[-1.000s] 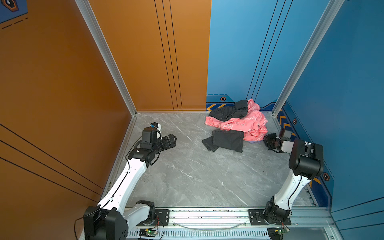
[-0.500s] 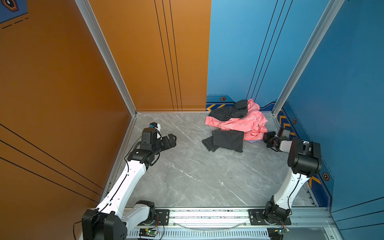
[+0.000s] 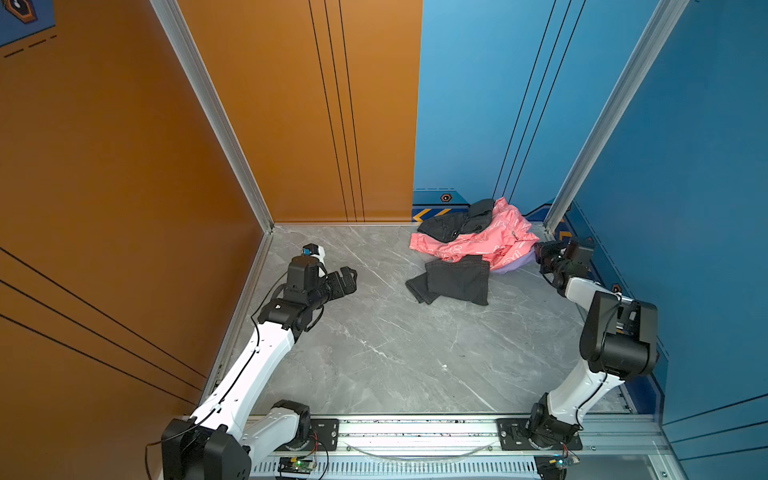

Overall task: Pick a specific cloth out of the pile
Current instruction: 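Lower the right gripper beside the pile and pinch the lavender shirt, then lift the lavender shirt up out of the pile with the right gripper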

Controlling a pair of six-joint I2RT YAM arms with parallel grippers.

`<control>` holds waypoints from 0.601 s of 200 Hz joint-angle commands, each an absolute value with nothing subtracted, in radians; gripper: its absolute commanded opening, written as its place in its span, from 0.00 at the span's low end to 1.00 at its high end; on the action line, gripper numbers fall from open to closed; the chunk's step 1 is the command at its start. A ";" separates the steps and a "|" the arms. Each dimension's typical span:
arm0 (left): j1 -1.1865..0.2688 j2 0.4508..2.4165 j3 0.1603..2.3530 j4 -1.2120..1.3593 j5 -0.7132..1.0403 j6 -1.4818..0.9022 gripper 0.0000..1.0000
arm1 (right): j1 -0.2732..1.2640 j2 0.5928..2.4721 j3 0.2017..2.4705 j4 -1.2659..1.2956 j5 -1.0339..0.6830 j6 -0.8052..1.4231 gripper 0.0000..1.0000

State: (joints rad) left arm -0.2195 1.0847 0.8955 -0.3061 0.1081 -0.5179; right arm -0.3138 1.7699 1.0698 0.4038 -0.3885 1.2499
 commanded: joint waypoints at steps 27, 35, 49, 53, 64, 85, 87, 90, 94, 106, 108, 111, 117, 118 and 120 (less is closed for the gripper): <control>-0.244 1.041 0.884 -0.301 0.065 -0.522 0.98 | -0.301 1.656 1.178 0.454 -0.330 1.258 0.00; -0.245 1.032 0.879 -0.301 0.061 -0.523 0.98 | -0.296 1.645 1.193 0.454 -0.322 1.257 0.00; -0.245 1.015 0.869 -0.301 0.055 -0.518 0.98 | -0.289 1.634 1.222 0.450 -0.312 1.255 0.00; -0.245 1.012 0.866 -0.301 0.053 -0.516 0.98 | -0.287 1.633 1.231 0.447 -0.310 1.255 0.00; -0.245 1.003 0.862 -0.301 0.049 -0.513 0.98 | -0.281 1.626 1.259 0.443 -0.306 1.253 0.00; -0.244 1.005 0.865 -0.301 0.050 -0.501 0.98 | -0.269 1.615 1.319 0.429 -0.290 1.242 0.00; -0.244 1.007 0.865 -0.301 0.051 -0.500 0.98 | -0.267 1.614 1.324 0.425 -0.289 1.240 0.00; -0.244 1.009 0.867 -0.301 0.051 -0.499 0.98 | -0.266 1.613 1.334 0.421 -0.286 1.235 0.00; -0.244 1.012 0.871 -0.301 0.053 -0.497 0.98 | -0.263 1.611 1.346 0.414 -0.283 1.229 0.00; -0.243 1.022 0.877 -0.301 0.058 -0.496 0.98 | -0.256 1.605 1.382 0.392 -0.270 1.210 0.00; -0.244 1.024 0.877 -0.301 0.060 -0.497 0.98 | -0.255 1.603 1.388 0.389 -0.268 1.206 0.00; -0.243 1.026 0.880 -0.301 0.060 -0.496 0.98 | -0.254 1.601 1.397 0.386 -0.265 1.202 0.00; -0.244 1.031 0.883 -0.301 0.063 -0.496 0.98 | -0.250 1.599 1.414 0.378 -0.258 1.193 0.00; -0.244 1.032 0.883 -0.300 0.065 -0.496 0.98 | -0.249 1.598 1.417 0.377 -0.257 1.191 0.00; -0.244 1.033 0.884 -0.300 0.065 -0.498 0.98 | -0.248 1.596 1.423 0.375 -0.254 1.188 0.00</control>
